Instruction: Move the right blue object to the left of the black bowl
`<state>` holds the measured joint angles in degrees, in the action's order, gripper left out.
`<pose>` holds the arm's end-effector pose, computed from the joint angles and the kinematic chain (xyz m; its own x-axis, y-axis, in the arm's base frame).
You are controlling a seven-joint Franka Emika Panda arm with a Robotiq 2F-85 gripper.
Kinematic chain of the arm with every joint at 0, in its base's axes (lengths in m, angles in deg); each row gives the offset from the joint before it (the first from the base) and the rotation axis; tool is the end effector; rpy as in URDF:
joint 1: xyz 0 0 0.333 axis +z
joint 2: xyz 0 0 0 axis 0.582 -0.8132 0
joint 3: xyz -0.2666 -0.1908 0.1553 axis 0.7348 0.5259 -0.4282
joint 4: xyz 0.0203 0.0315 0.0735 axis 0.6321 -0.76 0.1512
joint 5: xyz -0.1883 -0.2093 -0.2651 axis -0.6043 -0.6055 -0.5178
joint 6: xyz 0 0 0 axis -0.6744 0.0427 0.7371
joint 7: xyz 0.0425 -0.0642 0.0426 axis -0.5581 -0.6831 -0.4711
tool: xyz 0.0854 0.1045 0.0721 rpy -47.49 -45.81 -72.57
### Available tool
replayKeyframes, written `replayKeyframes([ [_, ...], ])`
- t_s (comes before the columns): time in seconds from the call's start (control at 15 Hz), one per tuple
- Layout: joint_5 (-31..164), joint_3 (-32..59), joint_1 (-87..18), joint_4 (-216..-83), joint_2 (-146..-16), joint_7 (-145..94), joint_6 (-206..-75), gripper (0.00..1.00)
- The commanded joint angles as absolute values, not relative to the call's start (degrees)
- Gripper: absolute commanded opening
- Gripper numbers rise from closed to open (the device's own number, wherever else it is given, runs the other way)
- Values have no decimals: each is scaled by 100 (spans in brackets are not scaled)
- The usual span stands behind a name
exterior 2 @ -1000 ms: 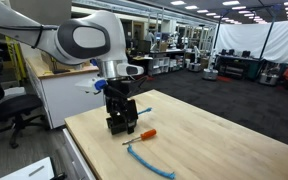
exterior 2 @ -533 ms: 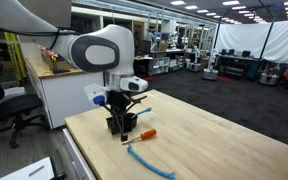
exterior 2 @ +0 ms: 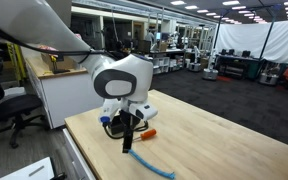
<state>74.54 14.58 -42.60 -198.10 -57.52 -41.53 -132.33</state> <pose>0.4271 -0.0840 0.3390 0.8066 -0.5730 -0.1452 -0.5817 -0.8131 -0.0226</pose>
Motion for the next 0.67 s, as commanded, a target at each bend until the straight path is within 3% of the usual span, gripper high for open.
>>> replayKeyframes([
  [0.0,8068,1510,-4277,-19708,-6222,-4752,-13675,100],
  [0.6,8283,1607,-4260,-20103,-6791,-6958,-15475,100],
])
